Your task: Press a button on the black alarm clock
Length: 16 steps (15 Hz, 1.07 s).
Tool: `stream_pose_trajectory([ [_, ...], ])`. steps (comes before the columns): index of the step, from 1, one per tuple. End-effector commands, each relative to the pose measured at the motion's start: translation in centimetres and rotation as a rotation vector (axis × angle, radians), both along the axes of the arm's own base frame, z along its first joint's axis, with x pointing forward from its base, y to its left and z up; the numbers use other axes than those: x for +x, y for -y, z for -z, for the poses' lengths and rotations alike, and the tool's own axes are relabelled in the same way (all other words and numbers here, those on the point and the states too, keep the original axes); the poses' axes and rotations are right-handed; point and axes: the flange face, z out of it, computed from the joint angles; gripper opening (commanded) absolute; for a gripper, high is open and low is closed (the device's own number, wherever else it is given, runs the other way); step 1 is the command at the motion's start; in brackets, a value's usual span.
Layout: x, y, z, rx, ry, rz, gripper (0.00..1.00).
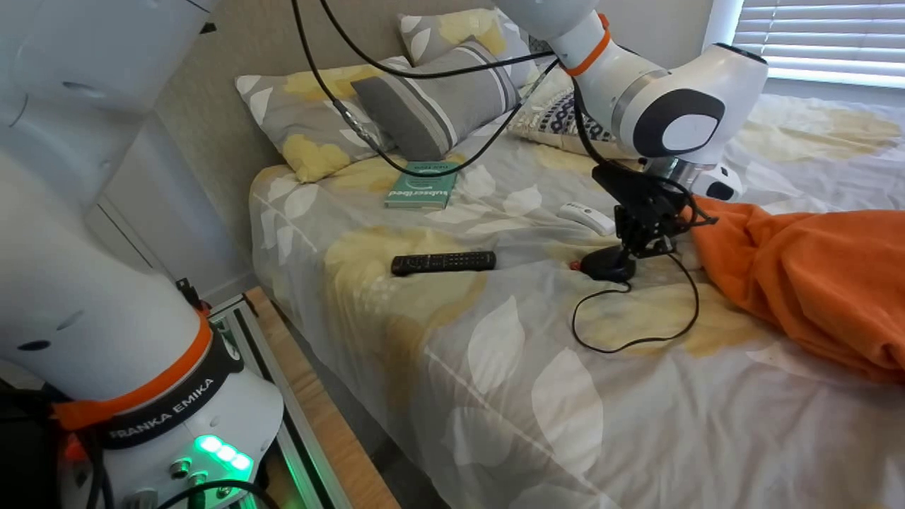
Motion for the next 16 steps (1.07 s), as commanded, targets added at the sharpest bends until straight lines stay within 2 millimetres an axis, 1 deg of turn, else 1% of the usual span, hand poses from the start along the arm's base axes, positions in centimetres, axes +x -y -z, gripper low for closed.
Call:
stream_pose_trajectory([
  [1, -2.1, -0.1, -2.2, -0.019, 0.002, 0.009, 0.00],
  [8, -4.6, -0.3, -6.7, -0.094, 0.095, 0.031, 0.00],
  [9, -5.0, -0.2, -7.3, -0.112, 0.105, 0.034, 0.26],
  [10, -5.3, -0.3, -8.0, -0.123, 0.117, 0.028, 0.27],
  [14, -6.8, -1.8, -10.6, -0.153, 0.147, 0.001, 0.55],
  [16, -7.4, -2.9, -12.4, -0.166, 0.168, -0.027, 0.71],
])
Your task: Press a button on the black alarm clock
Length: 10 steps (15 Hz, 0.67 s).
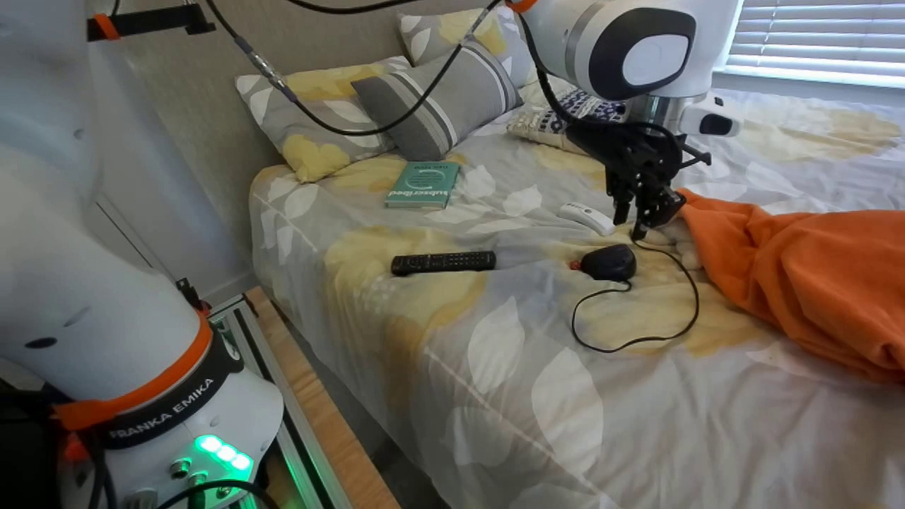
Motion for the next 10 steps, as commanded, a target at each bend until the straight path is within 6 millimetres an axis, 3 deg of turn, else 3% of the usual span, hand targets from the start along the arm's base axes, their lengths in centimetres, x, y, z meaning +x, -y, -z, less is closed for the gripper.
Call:
stream_pose_trajectory([
  [1, -2.2, -2.3, -3.4, -0.049, 0.035, -0.030, 0.78],
  [4, -3.0, -3.9, -6.6, -0.076, 0.094, -0.057, 0.99],
  [10, -5.2, -6.9, -11.7, -0.095, 0.185, -0.053, 1.00],
])
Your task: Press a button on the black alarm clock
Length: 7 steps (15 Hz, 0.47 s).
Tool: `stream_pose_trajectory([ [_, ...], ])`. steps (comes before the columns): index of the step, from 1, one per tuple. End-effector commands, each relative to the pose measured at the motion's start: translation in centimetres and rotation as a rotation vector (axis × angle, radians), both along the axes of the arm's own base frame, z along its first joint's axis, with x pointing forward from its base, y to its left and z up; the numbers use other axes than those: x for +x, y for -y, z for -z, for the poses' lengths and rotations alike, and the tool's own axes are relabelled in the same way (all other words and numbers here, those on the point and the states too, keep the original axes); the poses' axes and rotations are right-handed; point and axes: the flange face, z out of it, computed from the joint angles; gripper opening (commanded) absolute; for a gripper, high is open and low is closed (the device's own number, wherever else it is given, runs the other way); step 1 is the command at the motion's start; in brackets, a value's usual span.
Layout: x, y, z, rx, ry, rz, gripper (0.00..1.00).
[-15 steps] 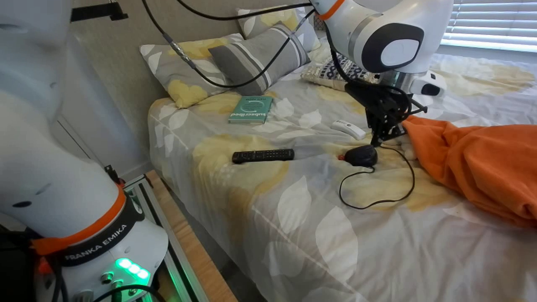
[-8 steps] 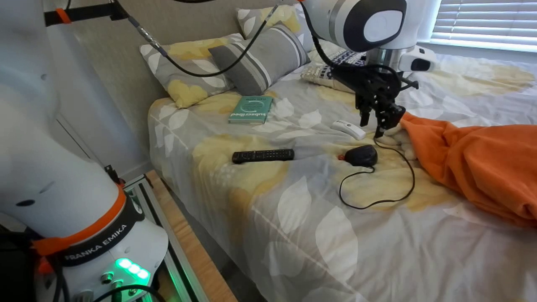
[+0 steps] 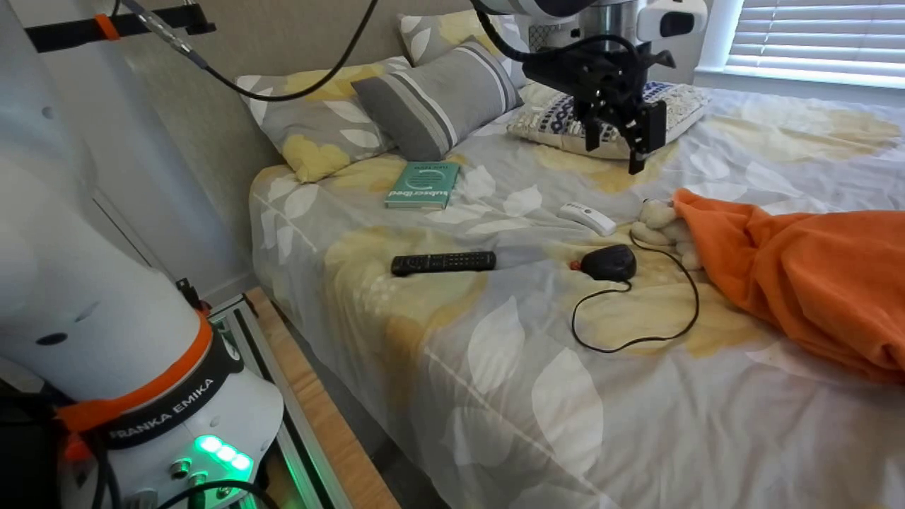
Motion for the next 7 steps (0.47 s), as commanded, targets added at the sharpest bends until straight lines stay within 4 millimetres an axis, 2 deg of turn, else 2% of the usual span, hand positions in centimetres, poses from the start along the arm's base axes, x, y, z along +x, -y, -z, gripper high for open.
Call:
stream_pose_trajectory([
  [1, -3.1, -1.9, -2.1, -0.008, 0.051, 0.001, 1.00],
  [2, -3.6, -2.2, -2.7, -0.014, 0.083, -0.005, 1.00],
  [3, -1.4, -1.3, -2.0, -0.002, 0.047, -0.008, 1.00],
  [7, -2.8, -2.0, -2.9, -0.002, 0.074, -0.014, 1.00],
])
